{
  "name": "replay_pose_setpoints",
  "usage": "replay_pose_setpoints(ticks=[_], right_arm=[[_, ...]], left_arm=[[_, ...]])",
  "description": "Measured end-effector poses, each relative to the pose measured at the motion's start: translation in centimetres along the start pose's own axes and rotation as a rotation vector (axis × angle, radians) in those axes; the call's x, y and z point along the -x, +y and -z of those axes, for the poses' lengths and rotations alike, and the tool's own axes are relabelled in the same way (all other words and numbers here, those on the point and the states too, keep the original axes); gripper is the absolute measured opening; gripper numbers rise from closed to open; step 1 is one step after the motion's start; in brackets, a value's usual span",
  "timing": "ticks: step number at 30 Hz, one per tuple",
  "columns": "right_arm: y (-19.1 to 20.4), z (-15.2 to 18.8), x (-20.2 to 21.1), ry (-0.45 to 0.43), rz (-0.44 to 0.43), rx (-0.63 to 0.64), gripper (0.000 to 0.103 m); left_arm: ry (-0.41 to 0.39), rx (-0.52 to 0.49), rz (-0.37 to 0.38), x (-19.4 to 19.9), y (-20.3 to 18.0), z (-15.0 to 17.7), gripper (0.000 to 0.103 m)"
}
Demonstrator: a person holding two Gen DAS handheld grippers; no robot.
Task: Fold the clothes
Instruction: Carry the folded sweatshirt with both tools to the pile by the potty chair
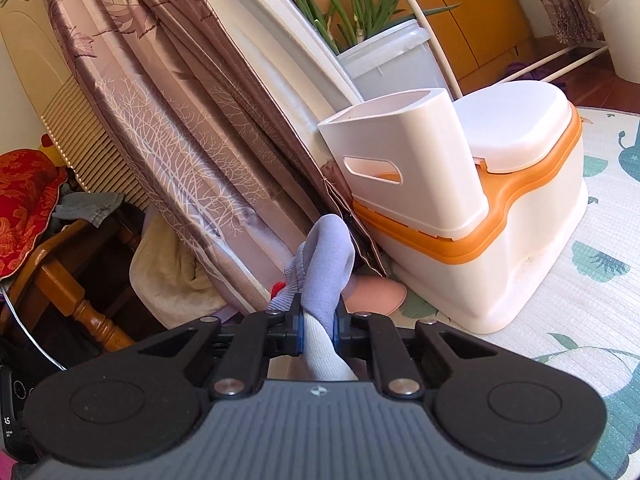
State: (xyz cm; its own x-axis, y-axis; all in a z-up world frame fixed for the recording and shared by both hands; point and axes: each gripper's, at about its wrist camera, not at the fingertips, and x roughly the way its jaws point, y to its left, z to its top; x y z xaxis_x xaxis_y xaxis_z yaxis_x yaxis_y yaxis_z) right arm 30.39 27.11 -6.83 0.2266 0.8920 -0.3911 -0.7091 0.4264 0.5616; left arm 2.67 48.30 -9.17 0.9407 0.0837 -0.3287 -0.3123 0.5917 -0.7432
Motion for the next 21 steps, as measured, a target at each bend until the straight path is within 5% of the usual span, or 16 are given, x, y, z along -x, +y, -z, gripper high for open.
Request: replay_pose_setpoints(ticks=[7, 10, 14, 15, 17, 19, 21], right_arm=[[0.9, -1.6, 2.2, -0.057, -0.072, 0.011, 0.013], [1.9, -3.4, 3.2, -0.089, -0.129, 0.009, 0.013], [2.6, -5.0, 0.8, -0.059, -0.098, 0.051, 0.018], [2.2, -4.5, -0.7, 0.003, -0.035, 0.047, 0.027], [1.4, -3.0, -3.1, 0.115, 0.074, 0.037, 0.027], [1.1, -1.7, -2.9, 0.109, 0.038, 0.037, 0.024], [0.8, -1.0, -2.6, 0.104, 0.015, 0.036, 0.024]], left_arm=[[-0.208, -0.114, 0.085, 4.0, -4.4, -1.3, 0.006], [-0.251, -0.115, 0.046, 4.1, -4.6, -2.0, 0.006], [-0.108, -0.003, -0.056, 1.6, -1.0, -1.3, 0.017], [-0.100, 0.024, -0.055, 1.9, -0.3, -0.8, 0.017], [-0.084, 0.080, -0.052, 2.3, 1.2, 0.2, 0.020], [-0.069, 0.073, -0.048, 2.5, 1.2, 0.4, 0.031], [-0.046, 0.082, -0.027, 2.1, 1.1, 0.2, 0.031]])
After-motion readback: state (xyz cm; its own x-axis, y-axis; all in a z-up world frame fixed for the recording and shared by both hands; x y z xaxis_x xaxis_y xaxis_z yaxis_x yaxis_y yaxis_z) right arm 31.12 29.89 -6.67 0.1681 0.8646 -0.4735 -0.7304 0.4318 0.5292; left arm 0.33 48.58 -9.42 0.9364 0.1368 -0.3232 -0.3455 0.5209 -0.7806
